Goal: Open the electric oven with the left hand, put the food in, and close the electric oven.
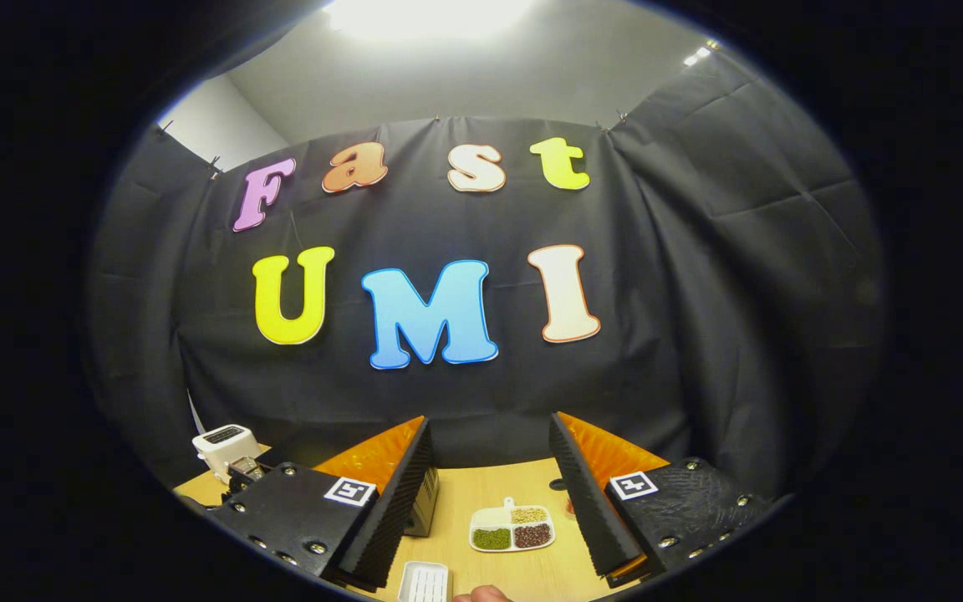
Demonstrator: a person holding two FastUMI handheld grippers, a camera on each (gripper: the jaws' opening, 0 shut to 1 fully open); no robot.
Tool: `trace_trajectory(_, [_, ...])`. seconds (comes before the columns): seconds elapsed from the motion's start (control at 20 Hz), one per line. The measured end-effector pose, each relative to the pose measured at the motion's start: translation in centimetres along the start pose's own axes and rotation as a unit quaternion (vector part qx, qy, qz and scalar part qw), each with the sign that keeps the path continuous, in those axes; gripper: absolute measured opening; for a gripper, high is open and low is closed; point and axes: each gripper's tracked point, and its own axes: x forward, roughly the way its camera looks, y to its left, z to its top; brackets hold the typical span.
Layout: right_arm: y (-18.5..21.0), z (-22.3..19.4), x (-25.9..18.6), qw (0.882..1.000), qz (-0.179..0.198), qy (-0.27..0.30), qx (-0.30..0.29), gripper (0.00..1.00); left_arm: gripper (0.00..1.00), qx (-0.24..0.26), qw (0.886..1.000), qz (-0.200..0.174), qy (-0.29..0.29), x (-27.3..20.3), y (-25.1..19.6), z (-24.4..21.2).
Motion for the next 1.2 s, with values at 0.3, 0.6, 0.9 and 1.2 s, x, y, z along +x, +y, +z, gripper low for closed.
trace_trajectory(0.3, [-0.8,0.5,-0.1,1.0,-0.011,-0.006,-0.021,0.87,0.96,0.006,1.0,0.005,0.029,2.4,0.6,-0.4])
trace_trajectory(0.6, [-0.8,0.3,-0.1,1.0,-0.011,0.001,-0.025,0.87,0.99,0.02,0.998,0.021,0.048,3.5,1.1,-0.1])
trace_trajectory(0.9, [0.1,0.3,0.5,0.999,0.003,0.003,-0.033,0.87,0.95,0.014,0.998,0.02,0.052,3.4,1.0,0.1])
trace_trajectory(1.2, [1.1,0.6,0.7,0.999,0.017,0.002,-0.033,0.87,0.95,0.013,0.999,0.011,0.032,1.5,0.8,0.9])
